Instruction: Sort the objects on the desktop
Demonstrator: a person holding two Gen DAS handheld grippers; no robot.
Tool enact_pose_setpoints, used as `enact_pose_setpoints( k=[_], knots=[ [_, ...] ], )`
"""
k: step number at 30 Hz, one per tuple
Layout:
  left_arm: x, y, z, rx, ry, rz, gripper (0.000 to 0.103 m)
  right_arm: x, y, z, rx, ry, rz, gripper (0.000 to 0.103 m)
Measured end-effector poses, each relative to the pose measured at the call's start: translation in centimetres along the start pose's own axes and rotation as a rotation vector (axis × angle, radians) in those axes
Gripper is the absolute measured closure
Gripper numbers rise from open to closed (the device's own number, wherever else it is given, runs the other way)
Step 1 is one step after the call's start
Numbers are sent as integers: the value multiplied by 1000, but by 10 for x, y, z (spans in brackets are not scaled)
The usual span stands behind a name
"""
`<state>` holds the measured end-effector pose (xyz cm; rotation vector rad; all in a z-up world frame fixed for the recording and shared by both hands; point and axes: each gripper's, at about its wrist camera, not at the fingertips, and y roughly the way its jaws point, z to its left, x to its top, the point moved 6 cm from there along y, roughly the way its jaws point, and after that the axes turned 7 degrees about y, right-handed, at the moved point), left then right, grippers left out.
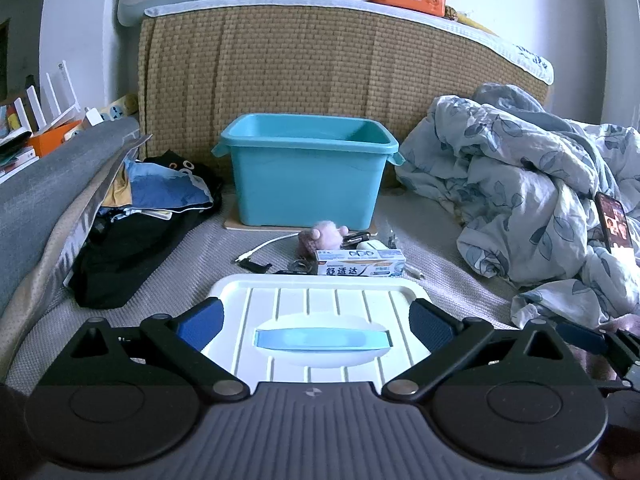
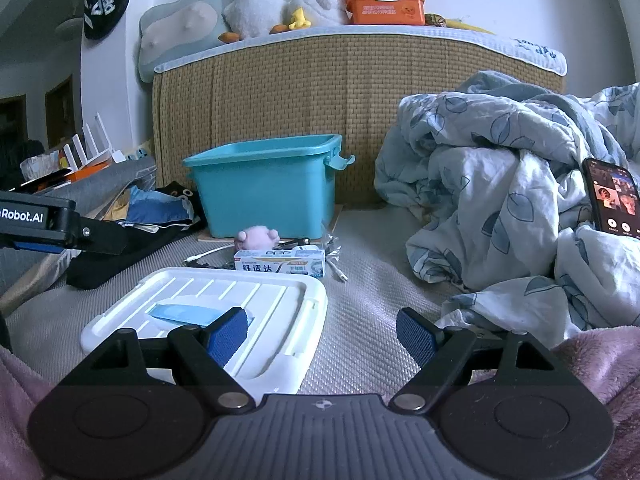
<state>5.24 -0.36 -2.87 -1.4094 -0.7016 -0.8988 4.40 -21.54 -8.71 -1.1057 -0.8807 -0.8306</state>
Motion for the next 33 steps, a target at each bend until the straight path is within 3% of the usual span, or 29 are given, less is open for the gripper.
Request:
enact_pose_setpoints(
  k=[8, 26, 33],
  knots=[
    [4, 6, -1, -17, -4, 15, 2, 2, 9, -9, 12, 45, 2, 17],
    [15, 41, -2, 28, -15, 13, 2, 8, 19, -41, 26, 198, 1, 17],
    [19, 59, -3, 29, -16, 22, 2, 8, 21, -41, 33, 191, 2, 17]
  ],
)
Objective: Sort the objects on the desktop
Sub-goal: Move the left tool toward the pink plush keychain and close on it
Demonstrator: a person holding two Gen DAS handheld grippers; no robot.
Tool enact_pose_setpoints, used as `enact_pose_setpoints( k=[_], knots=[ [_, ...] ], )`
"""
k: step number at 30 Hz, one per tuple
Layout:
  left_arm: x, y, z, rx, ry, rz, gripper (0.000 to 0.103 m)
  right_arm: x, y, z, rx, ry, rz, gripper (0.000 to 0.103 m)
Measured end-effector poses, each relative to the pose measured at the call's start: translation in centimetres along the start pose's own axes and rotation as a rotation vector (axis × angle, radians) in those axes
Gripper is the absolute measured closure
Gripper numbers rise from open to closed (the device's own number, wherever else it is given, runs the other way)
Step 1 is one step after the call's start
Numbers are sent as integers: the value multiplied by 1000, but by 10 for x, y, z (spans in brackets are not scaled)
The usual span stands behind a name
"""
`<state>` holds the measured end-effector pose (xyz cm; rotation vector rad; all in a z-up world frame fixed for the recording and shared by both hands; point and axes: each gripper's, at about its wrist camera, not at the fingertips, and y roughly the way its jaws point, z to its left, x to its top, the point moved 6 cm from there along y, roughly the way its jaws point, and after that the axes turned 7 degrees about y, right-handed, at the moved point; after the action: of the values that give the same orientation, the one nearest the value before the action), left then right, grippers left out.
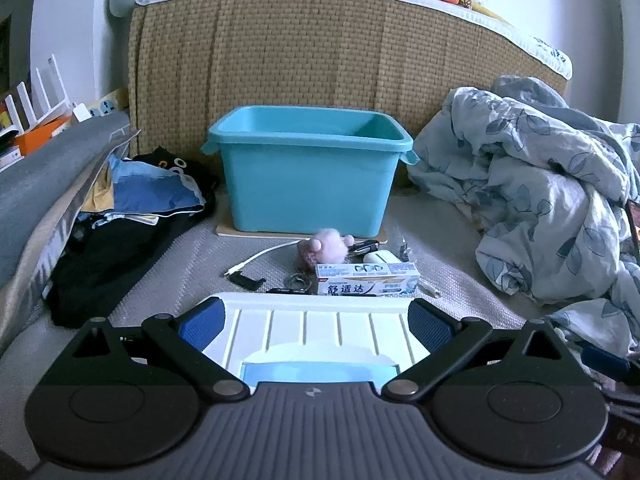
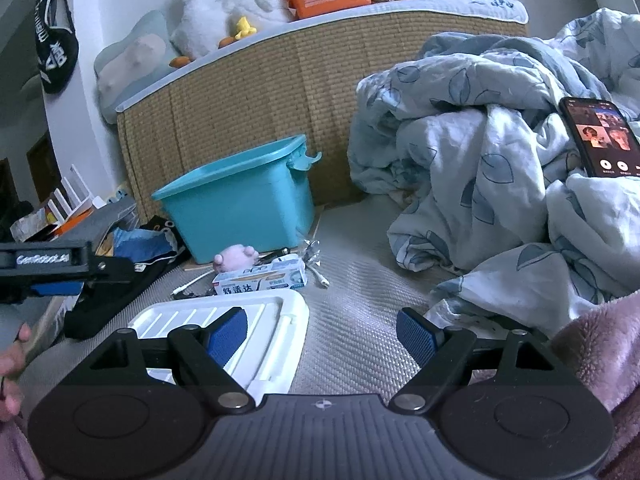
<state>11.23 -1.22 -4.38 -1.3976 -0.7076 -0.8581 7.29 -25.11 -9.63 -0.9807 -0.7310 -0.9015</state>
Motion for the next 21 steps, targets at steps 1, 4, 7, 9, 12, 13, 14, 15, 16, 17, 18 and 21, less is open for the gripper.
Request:
enact_pose_setpoints(
  k=[1, 4, 7, 9, 12, 13, 14, 15, 16, 17, 18, 21],
  knots=[
    [1, 2, 0, -3, -2, 2, 2, 0, 0, 1, 2, -3, 1, 17],
    [4, 11, 1, -4, -5, 3, 2, -1, 2, 2, 8, -10, 3, 17],
    [8, 22, 0, -1, 4, 9, 2, -2, 4, 1, 13, -10, 10, 17],
    [11, 30, -1, 1, 13, 10, 2, -3, 7, 0, 13, -5, 19, 17],
    [18, 43, -3, 2, 22, 11, 3, -4, 9, -2, 13, 6, 27, 17],
    [20, 47, -3, 1, 23, 11, 4, -3, 9, -3, 13, 9, 28, 17],
    [22, 51, -4, -4, 22, 15, 6, -3, 9, -4, 12, 12, 29, 17],
    [25, 55, -4, -12, 18, 20, 8, -4, 9, -4, 12, 13, 30, 17],
    [28, 59, -4, -19, 10, 23, 8, -4, 10, -4, 12, 14, 31, 17],
    [30, 63, -3, -26, 1, 26, 8, -4, 10, -4, 13, 15, 32, 17],
    [33, 66, -3, -25, -1, 27, 8, -4, 10, -4, 15, 15, 33, 17],
    [38, 76, -5, -8, 21, 27, 8, -4, 10, -4, 20, 11, 35, 17]
  ],
)
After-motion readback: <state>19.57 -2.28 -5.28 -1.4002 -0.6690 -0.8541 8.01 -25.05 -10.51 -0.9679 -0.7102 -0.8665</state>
